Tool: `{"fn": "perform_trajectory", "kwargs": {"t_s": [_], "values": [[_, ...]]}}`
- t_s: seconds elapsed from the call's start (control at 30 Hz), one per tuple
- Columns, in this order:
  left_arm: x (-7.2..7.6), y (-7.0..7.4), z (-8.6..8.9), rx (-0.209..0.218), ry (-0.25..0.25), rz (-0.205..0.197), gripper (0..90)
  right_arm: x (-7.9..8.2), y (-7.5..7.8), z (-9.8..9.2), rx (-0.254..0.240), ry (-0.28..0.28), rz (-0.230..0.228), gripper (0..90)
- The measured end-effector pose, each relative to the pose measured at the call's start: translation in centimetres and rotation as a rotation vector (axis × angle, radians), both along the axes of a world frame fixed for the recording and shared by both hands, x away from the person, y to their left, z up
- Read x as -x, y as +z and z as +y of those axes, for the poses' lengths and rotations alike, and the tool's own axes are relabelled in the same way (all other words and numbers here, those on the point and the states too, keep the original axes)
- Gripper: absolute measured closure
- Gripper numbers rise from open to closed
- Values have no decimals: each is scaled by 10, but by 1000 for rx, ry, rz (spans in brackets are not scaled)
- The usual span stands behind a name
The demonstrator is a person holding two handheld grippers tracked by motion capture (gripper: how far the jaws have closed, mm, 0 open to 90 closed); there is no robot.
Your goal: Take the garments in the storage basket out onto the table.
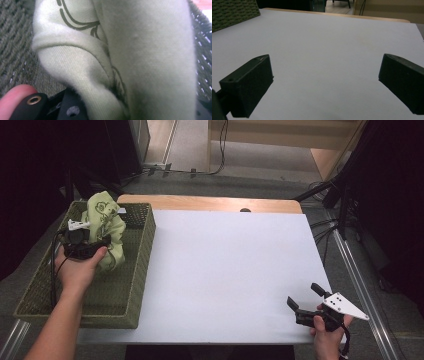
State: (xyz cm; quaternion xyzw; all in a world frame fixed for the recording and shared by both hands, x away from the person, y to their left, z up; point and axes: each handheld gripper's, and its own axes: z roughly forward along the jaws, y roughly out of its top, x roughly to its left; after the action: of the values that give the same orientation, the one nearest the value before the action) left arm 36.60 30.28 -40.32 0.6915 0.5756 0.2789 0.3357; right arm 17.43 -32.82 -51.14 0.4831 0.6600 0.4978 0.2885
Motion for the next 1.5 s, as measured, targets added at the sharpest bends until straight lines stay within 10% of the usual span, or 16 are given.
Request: {"fn": "perform_trajectory", "kwargs": {"t_s": [0.83, 1.5], "values": [[14, 28, 4, 117, -1, -163, 596, 0, 0, 0, -1, -2, 1, 0], [30, 55, -10, 121, -34, -264, 596, 0, 0, 0, -1, -2, 1, 0]]}}
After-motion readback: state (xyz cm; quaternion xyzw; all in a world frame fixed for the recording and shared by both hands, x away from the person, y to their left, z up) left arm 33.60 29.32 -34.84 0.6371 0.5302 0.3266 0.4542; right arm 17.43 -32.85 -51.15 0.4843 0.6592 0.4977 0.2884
